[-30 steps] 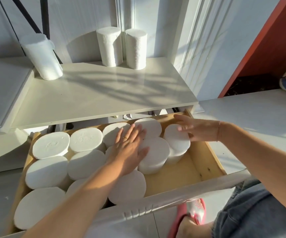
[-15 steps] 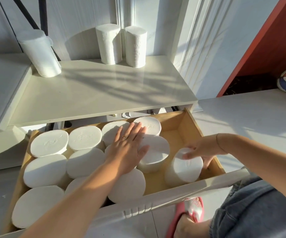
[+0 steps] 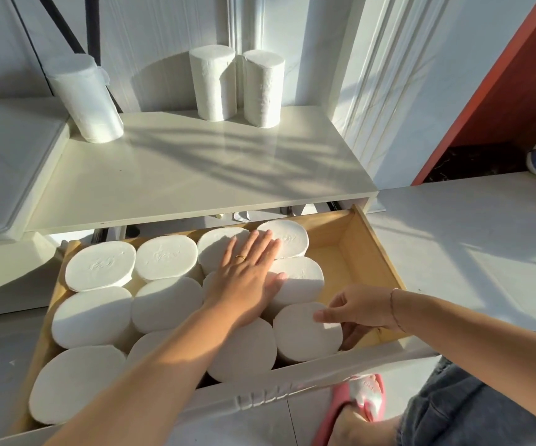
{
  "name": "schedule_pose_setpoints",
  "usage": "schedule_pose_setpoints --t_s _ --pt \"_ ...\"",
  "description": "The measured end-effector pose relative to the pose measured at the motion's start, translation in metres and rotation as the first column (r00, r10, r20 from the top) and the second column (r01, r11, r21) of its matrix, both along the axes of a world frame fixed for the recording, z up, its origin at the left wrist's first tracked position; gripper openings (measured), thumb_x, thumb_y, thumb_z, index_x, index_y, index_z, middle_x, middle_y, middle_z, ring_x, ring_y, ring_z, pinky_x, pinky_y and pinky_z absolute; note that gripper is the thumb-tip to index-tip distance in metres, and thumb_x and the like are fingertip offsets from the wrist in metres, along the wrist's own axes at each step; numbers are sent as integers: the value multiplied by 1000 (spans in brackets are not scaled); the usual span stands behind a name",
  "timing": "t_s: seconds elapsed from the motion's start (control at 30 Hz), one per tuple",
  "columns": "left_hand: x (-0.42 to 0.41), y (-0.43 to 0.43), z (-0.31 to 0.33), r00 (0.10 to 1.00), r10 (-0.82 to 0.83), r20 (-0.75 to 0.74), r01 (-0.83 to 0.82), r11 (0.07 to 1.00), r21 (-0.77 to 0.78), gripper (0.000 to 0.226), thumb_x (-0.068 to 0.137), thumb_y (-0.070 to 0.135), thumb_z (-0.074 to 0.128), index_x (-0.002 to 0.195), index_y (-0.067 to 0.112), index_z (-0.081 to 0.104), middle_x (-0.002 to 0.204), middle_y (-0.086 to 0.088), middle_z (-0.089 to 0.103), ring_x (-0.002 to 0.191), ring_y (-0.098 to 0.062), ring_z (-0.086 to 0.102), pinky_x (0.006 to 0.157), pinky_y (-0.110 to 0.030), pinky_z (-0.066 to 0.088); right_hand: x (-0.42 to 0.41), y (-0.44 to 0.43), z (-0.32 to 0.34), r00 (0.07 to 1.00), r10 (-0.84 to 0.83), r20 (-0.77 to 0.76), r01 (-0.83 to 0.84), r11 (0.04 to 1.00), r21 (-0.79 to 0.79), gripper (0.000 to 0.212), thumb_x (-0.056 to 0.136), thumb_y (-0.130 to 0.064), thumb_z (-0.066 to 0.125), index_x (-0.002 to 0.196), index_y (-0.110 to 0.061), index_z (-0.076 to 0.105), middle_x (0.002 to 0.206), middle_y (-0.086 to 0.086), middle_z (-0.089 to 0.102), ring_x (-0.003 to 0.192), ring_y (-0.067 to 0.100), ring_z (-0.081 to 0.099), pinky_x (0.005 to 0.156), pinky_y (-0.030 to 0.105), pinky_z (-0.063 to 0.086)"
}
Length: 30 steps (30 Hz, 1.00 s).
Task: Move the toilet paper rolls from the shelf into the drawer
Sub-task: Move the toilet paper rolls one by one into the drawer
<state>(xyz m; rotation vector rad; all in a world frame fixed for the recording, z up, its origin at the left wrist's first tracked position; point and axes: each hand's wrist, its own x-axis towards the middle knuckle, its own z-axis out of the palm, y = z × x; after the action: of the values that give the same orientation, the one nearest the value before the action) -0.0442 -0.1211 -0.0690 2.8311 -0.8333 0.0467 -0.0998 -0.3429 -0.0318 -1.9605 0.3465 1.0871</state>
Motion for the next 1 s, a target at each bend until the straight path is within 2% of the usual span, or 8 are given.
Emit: schedule_pose_setpoints --t_s 0.13,0.27,0.37,0.43,0.53,0.67,0.8,1.0 --pt "3 0 -3 1000 -12 -4 12 999 -39 67 91 60 10 148 27 0 157 7 -9 141 -9 -18 112 -36 -19 4 3 9 980 185 71 -173 974 -146 38 86 -51 62 92 -14 69 82 4 75 69 13 71 70 21 57" --pt "10 0 1 996 33 86 -27 997 -71 65 94 50 31 148 23 10 158 3 0 142 -13 -14 113 -35 -16 39 9 47 901 394 183 -336 899 -281 37 93 -47 52 89 -16 71 81 -1 78 69 7 72 75 23 58" --pt "26 2 11 990 60 127 -46 992 -114 65 91 47 27 148 20 14 157 -1 10 145 -17 -2 115 -36 -11 79 14 66 875 221 432 -133 965 -224 32 94 -36 56 74 -13 67 70 5 76 56 12 69 63 23 57" --pt "42 5 14 985 83 154 -66 992 -112 64 92 49 24 148 18 15 157 -3 14 144 -17 2 114 -36 -11 115 18 71 778 -32 627 85 995 -54 25 93 -24 60 72 -10 63 66 8 70 51 13 63 59 26 54" --pt "67 6 19 977 138 161 -114 982 -151 61 95 45 35 147 17 21 156 -5 19 144 -21 10 115 -41 -6 180 27 68 574 -359 736 310 927 210 10 89 -18 66 93 -11 62 88 9 67 74 19 64 75 34 52" --pt "91 7 22 968 179 176 -157 979 -129 60 91 43 41 142 14 34 151 -8 32 140 -26 26 115 -44 7 261 41 55 434 -442 785 418 871 259 54 82 -29 74 126 -9 50 121 9 58 105 17 57 86 22 43" --pt "96 8 21 959 149 241 -134 988 -78 56 89 42 41 134 10 47 140 -9 48 129 -28 45 108 -46 30 325 51 48 386 -483 786 459 840 291 80 77 -35 77 141 -11 35 143 9 44 130 18 46 105 24 36" --pt "98 11 19 949 130 288 -113 991 -77 54 89 41 39 132 10 51 137 -9 52 126 -27 49 106 -46 35 385 62 47 317 -582 749 438 790 428 91 71 -29 82 142 -8 30 139 10 48 125 19 50 103 24 39"
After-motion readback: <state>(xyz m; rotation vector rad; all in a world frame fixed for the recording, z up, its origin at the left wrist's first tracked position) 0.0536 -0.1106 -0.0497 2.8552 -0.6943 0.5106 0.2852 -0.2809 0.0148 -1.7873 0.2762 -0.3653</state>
